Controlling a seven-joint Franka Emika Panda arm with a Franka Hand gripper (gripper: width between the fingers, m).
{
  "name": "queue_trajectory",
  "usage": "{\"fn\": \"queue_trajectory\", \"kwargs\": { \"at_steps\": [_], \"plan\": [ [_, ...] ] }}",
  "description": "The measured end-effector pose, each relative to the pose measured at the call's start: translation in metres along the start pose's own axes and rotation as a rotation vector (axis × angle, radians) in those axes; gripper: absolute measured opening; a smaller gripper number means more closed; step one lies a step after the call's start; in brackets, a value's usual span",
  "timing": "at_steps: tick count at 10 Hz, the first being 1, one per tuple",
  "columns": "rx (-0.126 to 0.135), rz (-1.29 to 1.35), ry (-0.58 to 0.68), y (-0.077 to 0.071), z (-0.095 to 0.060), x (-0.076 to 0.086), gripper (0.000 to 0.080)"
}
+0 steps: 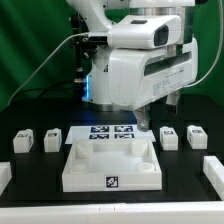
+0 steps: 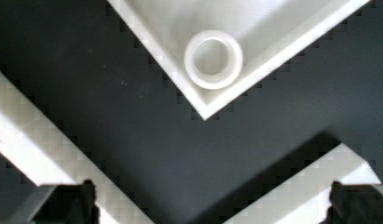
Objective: Assemble one leg
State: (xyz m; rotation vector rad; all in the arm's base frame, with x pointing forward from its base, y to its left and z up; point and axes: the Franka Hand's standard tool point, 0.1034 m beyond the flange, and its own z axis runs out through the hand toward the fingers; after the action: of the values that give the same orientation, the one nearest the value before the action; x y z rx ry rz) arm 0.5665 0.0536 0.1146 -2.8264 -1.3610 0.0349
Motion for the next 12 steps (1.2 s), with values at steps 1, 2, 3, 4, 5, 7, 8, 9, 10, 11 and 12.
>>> {"fn": "queue_trajectory", "kwargs": {
  "at_steps": [1,2,3,4,5,7,8,9,10,11,12],
  "plan": [
    [0.000,0.000,0.000,0.000,0.000,0.000,0.0650],
    [0.000,0.000,0.000,0.000,0.000,0.000,0.0650],
    [0.000,-0.010,0.000,0.000,0.000,0.000,0.0650],
    [0.000,-0.037,0.000,-0.001,0.001,0.000,0.0650],
    [0.000,-0.064,0.000,-0.007,0.004,-0.001,0.0650],
    [0.004,-0.268,-0.015,-0.026,0.012,-0.012,0.0650],
    [-0.024,-0.438,-0.015,-0.031,0.015,-0.017,0.0650],
    [-0.060,-0.581,-0.010,-0.035,0.016,-0.019,0.0650],
    [-0.097,-0.685,-0.002,-0.036,0.016,-0.019,0.0650],
    [-0.091,-0.737,-0.008,-0.035,0.017,-0.021,0.0650],
    [-0.091,-0.722,-0.008,-0.035,0.017,-0.021,0.0650]
  ]
}}
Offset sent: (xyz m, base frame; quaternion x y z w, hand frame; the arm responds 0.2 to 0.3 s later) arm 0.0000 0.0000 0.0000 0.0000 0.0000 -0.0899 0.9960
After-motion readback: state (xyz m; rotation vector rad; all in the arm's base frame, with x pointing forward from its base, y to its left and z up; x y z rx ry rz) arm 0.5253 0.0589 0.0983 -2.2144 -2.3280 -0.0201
